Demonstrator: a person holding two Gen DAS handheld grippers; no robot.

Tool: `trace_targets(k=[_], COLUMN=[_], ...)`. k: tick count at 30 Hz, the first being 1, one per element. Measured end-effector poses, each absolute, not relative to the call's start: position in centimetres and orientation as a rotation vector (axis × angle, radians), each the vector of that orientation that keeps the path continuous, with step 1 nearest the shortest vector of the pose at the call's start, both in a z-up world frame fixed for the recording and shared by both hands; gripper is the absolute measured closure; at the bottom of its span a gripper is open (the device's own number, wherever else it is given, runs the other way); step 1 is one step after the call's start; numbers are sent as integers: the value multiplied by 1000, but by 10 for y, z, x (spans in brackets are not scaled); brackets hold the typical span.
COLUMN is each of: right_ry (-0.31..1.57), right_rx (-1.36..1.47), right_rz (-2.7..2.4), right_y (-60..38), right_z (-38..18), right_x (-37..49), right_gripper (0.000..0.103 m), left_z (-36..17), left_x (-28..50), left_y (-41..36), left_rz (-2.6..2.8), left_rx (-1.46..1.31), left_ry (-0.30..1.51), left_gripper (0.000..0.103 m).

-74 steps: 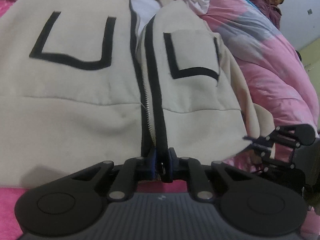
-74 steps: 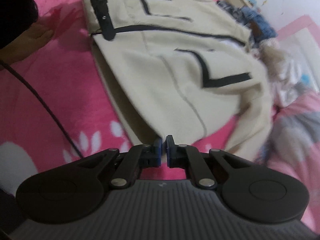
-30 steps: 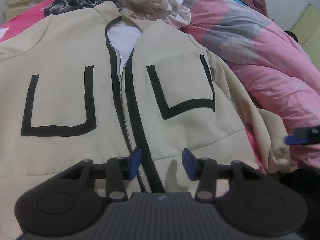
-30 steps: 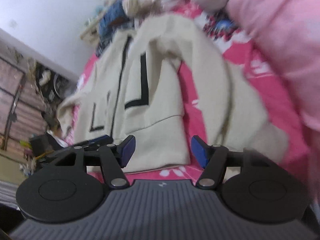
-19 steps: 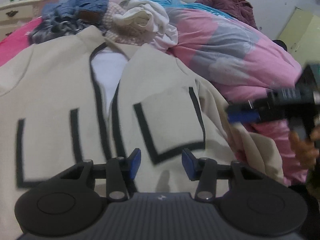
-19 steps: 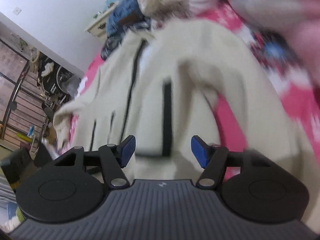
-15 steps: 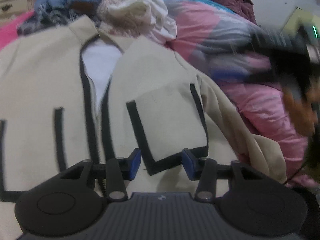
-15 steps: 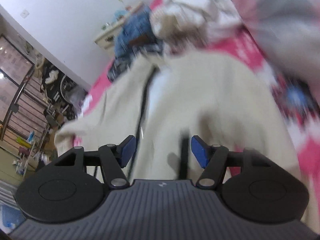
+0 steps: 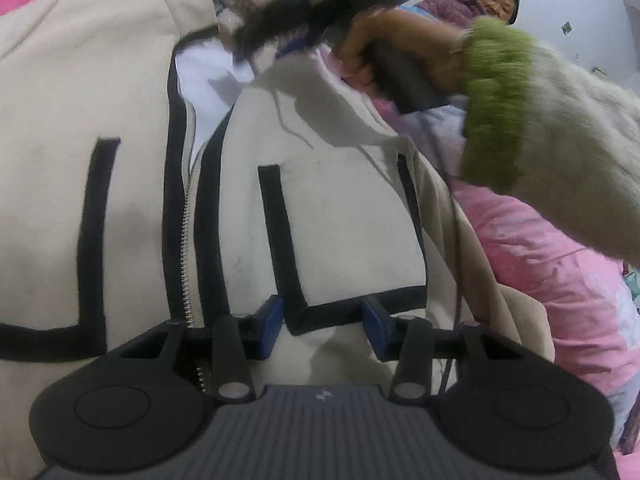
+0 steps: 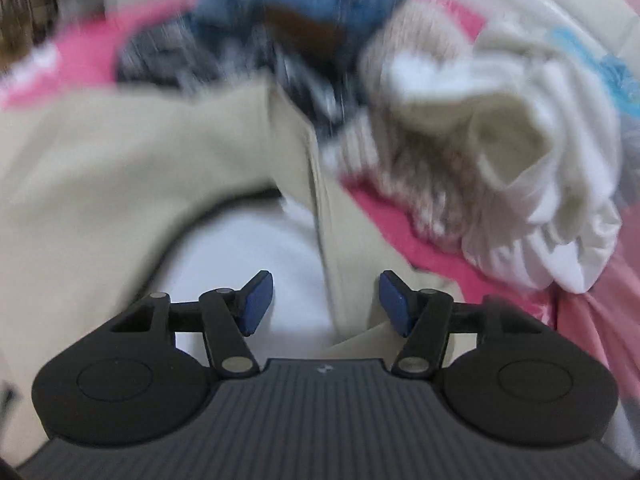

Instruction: Fold clothes

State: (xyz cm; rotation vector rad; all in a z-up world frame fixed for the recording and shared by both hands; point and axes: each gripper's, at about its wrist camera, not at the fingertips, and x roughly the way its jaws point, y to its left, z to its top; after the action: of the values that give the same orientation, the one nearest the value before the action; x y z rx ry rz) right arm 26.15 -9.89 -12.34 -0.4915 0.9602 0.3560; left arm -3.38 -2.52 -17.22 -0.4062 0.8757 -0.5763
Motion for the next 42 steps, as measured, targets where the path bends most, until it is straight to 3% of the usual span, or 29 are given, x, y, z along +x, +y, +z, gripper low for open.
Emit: trace_targets(k=[4,5,10,16,18,21,24,27,30,34,37,40,41,42], right_ry=[999,1001,984,850,825,820,739,701,804,869,874,936,942,928], right_rx=[-557,-541,15,768,944,991,948,784,373,-231,-416,-409,-387,-343], right_rz=[326,325,395,409,328,245,235,275,371,482,443,396,396,388], right_y=[-112,-117,-178,-274,-296,-306,-309,-300,-247,-159,-124,-117,-119,-121], right_z=[-137,-135,-91,-104,-124,-134,-116,-83,-63,-77,-107,-137,-143,-141], right_x=[270,271,293,310,310,306,293,281,276,255,263,287,292,294], right_gripper=[87,90,92,92,92,87,85,73,70,42,41,43,46,62], left_z=[-153,-151,-179,-179,-179,-177,-175,-176,-175,-178,-177,-176,-176,-177], left_x=[-47,-48,-40,-44,-44,-43,-42,-38,-37,-35,-35,-35,-35,-36], left_y=[-21,-20,-35,-38,-37,-37,-36,-39,-40,-45,-45,-45,-45,-45], left_rz=[-583,-583,-595,-590,-590,-590,-590,-590,-589,-585,-581,-576,-575,-575], left_rx=[-350,-336,-306,-287,-286,-284,-287,-292,-295,-290,-287,-289,-288,-289], left_ry=[741,720,845,827,827,823,817,817,816,814,813,811,809,807], left_gripper=[55,54,56,55,55,55,54,54,54,53,53,53,53,53])
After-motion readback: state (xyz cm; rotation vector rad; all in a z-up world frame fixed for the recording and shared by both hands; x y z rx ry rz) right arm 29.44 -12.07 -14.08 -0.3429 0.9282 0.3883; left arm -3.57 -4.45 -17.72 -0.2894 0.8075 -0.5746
